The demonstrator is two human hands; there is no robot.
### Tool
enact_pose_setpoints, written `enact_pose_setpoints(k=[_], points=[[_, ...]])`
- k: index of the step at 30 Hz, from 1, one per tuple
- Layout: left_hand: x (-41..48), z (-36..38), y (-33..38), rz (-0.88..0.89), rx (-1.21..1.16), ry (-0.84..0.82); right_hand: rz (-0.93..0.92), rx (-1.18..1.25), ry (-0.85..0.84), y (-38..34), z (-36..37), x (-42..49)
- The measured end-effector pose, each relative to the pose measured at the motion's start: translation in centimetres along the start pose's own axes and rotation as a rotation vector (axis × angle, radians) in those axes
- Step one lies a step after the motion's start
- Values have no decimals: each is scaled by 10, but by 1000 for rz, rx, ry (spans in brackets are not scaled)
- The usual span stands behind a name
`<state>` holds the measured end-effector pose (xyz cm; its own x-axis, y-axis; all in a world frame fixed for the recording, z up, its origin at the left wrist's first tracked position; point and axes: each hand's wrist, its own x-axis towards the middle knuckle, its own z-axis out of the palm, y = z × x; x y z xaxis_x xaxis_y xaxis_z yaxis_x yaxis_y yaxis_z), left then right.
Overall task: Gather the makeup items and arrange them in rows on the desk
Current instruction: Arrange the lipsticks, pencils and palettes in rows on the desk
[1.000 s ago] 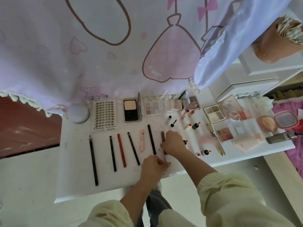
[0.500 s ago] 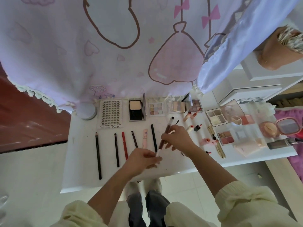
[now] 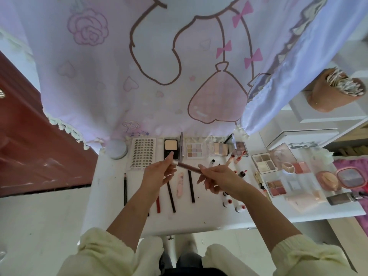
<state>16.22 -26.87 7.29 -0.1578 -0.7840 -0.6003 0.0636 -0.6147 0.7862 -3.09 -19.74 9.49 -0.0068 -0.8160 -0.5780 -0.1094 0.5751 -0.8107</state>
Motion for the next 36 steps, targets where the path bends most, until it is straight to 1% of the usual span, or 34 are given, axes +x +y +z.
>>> enact_pose_setpoints(k=[3, 5, 7, 8, 9, 10, 12, 14, 15, 19, 21, 24, 27, 31, 33, 36], points=[[-8, 14, -7, 58, 127, -139, 34, 105, 25, 7, 8, 2], [-9, 19, -9, 67, 118, -192, 54, 130, -26, 11, 13, 2], [-9, 21, -6, 62, 96, -225, 60, 86, -95, 13, 14, -1], [-9, 23, -5, 57, 88, -238, 54, 21, -105, 11, 13, -3], [-9, 24, -3, 49, 82, -241, 35, -76, -83, 7, 11, -4], [-9, 26, -1, 45, 79, -235, 2, -182, -22, 2, 9, -5], [-10, 28, 2, 72, 127, -227, -88, -313, 156, -8, 3, -1], [-11, 30, 5, 151, 273, -231, -166, -337, 302, -18, 0, 5], [-10, 31, 5, 199, 362, -234, -193, -332, 345, -22, 0, 8], [-8, 34, 3, 351, 635, -259, -257, -240, 413, -34, 2, 18], [-8, 31, 3, 413, 736, -277, -273, -237, 434, -35, 1, 23], [-8, 27, 4, 483, 831, -269, -288, -265, 437, -33, 0, 25], [-8, 24, 6, 506, 866, -277, -322, -264, 396, -33, -2, 22], [-8, 19, 9, 500, 822, -293, -365, -220, 269, -36, -5, 18], [-7, 16, 12, 513, 852, -298, -349, -182, 227, -39, -8, 15], [-8, 15, 16, 519, 882, -318, -280, -219, 274, -43, -8, 15]])
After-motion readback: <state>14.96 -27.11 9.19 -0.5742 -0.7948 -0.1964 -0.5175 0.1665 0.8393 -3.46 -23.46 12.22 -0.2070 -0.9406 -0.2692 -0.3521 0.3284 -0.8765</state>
